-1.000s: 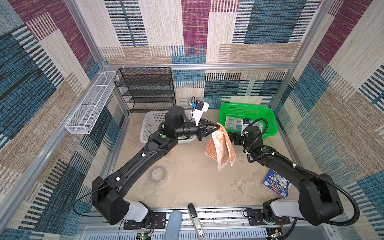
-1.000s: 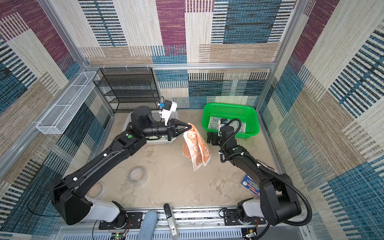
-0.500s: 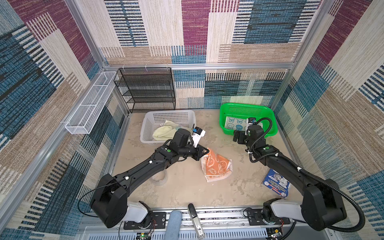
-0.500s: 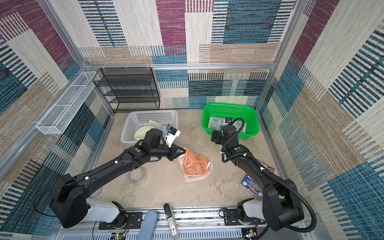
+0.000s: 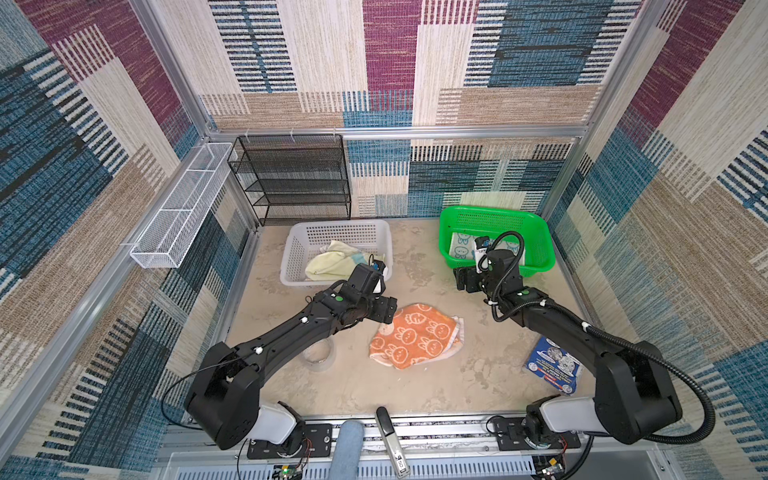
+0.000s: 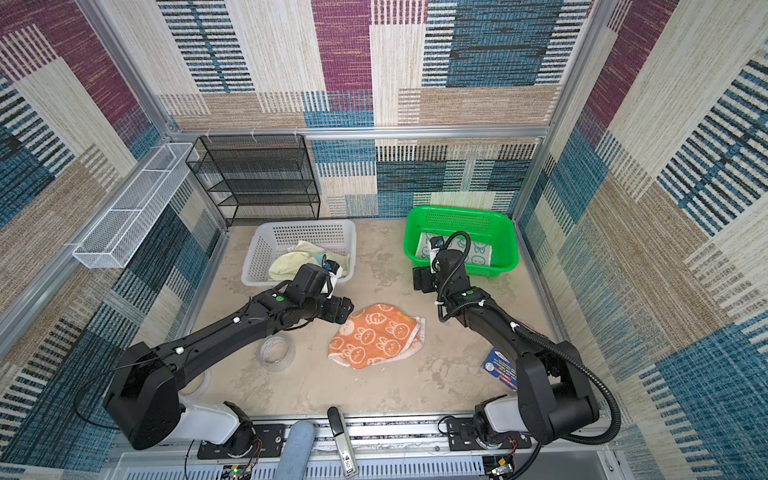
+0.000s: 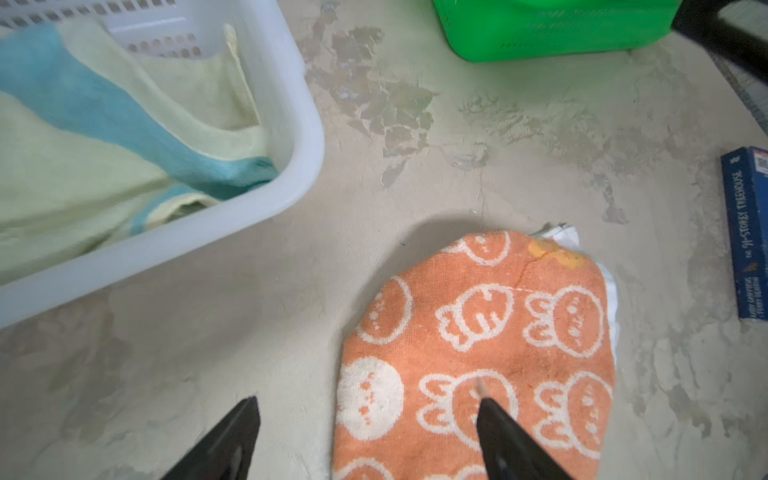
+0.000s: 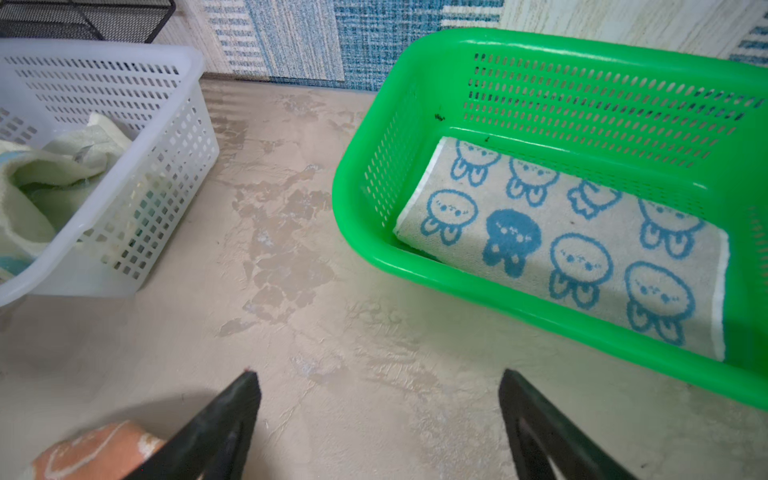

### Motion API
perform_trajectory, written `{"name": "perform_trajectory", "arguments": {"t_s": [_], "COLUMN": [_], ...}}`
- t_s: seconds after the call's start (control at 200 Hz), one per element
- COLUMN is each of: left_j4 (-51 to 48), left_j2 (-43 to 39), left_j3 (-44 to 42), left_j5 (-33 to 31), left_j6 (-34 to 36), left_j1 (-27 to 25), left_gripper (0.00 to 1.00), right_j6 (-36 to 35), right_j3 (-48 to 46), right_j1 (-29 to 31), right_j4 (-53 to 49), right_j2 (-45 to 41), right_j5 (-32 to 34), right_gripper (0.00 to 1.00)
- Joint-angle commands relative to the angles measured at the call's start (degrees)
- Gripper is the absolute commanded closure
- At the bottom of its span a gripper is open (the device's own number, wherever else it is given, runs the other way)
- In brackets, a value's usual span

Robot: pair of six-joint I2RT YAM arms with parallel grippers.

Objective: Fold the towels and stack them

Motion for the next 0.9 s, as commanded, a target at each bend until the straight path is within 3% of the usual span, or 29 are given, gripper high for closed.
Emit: {"name": "perform_trajectory", "arguments": {"t_s": [0.0, 0.135, 0.436, 0.706, 0.896], "left_j4": [0.26, 4.63, 13.41, 17.65, 20.4], "left_j2": [-3.18, -6.51, -7.32, -3.28, -0.81], "left_j3": [-0.41, -3.26, -8.12, -8.13, -8.54], "left_j5": [-0.45, 3.15, 4.65, 6.64, 8.73], "left_j6": [4.08, 4.58, 3.03, 3.54, 3.05], "left_j1": [-0.17, -0.27, -0.18, 0.25, 0.79], "left_gripper": [0.17, 0.18, 0.19, 0.19, 0.19], "right_j6": [-11.27, -22.89, -41.7, -42.01, -40.16], "right_j3": [-0.85, -4.87, -14.31, -17.76, -17.09], "right_j1": [0.57, 1.29, 5.78, 11.39, 15.75], "right_j4": [3.12, 6.29, 3.75, -3.09, -9.41], "right_j2": [-2.39, -6.69, -10.85, -10.67, -13.48], "right_j5": [-6.42, -8.71, -1.97, 3.61, 0.51], "right_gripper": [0.12, 0.14, 0.12, 0.11, 0.12]}}
